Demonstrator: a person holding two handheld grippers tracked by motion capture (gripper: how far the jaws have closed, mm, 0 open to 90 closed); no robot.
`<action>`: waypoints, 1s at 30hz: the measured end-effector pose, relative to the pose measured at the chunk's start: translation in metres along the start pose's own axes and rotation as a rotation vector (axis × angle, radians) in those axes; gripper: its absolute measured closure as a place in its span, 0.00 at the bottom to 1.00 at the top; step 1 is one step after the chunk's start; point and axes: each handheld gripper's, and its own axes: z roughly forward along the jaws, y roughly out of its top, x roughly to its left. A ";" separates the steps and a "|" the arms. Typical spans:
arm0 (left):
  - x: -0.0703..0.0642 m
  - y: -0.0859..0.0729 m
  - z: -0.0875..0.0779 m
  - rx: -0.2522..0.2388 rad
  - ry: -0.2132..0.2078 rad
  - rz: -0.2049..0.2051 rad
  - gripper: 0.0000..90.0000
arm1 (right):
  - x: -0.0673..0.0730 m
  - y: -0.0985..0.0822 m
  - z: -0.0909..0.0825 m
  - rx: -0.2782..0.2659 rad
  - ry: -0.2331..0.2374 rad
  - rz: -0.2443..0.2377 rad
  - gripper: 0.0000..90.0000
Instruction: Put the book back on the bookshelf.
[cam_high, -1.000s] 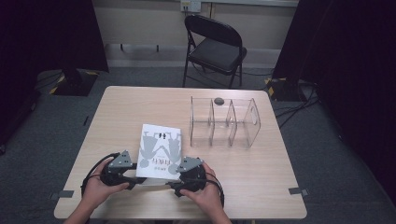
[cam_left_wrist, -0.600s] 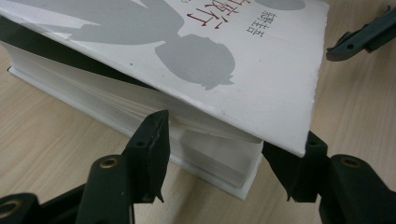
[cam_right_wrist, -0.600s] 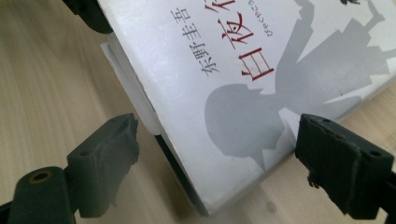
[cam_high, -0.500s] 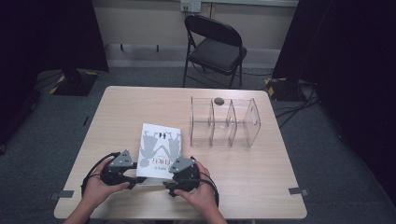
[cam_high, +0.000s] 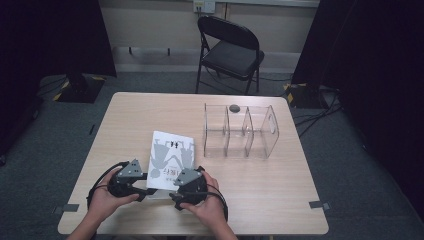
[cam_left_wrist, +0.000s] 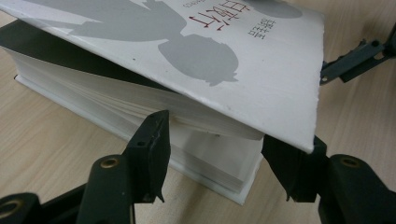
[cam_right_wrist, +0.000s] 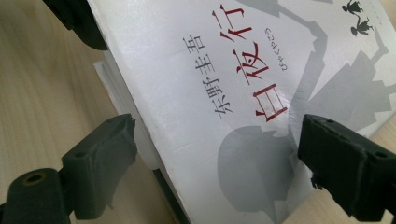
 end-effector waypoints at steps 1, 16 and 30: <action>-0.001 0.000 0.001 -0.013 -0.001 -0.015 0.47 | 0.000 0.000 0.000 0.002 -0.004 0.001 0.11; -0.001 0.004 -0.001 0.008 0.004 0.001 0.47 | 0.006 0.007 0.011 -0.009 -0.085 -0.004 0.11; -0.001 0.002 0.000 0.025 0.004 0.004 0.47 | 0.015 0.010 0.020 0.008 -0.172 -0.055 0.10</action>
